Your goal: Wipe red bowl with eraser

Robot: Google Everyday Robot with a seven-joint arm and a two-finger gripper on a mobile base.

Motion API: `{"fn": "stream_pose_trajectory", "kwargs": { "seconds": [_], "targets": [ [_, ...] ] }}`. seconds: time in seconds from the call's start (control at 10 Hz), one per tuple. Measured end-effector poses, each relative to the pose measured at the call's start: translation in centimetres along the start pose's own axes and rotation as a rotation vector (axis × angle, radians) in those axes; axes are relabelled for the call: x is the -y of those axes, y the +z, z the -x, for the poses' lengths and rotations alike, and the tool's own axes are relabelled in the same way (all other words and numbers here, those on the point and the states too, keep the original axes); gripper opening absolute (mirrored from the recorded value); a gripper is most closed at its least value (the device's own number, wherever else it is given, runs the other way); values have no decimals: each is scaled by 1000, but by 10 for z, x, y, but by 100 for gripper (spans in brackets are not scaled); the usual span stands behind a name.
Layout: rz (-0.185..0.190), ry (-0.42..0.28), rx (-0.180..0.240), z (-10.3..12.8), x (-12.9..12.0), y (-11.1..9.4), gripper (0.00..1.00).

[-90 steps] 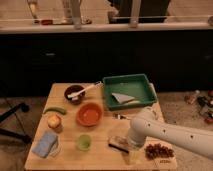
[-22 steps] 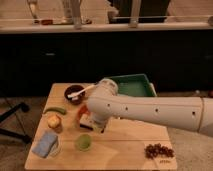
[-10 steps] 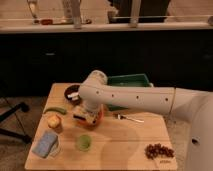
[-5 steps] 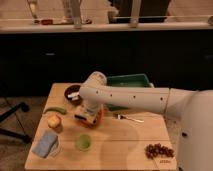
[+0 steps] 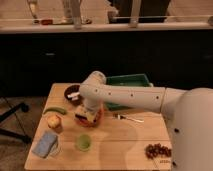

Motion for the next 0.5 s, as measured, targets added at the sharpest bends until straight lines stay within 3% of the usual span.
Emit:
{"fn": "stream_pose_trajectory", "kwargs": {
  "seconds": [0.5],
  "targets": [
    [-16,-110,-116,-11,4,7,0]
  ]
}}
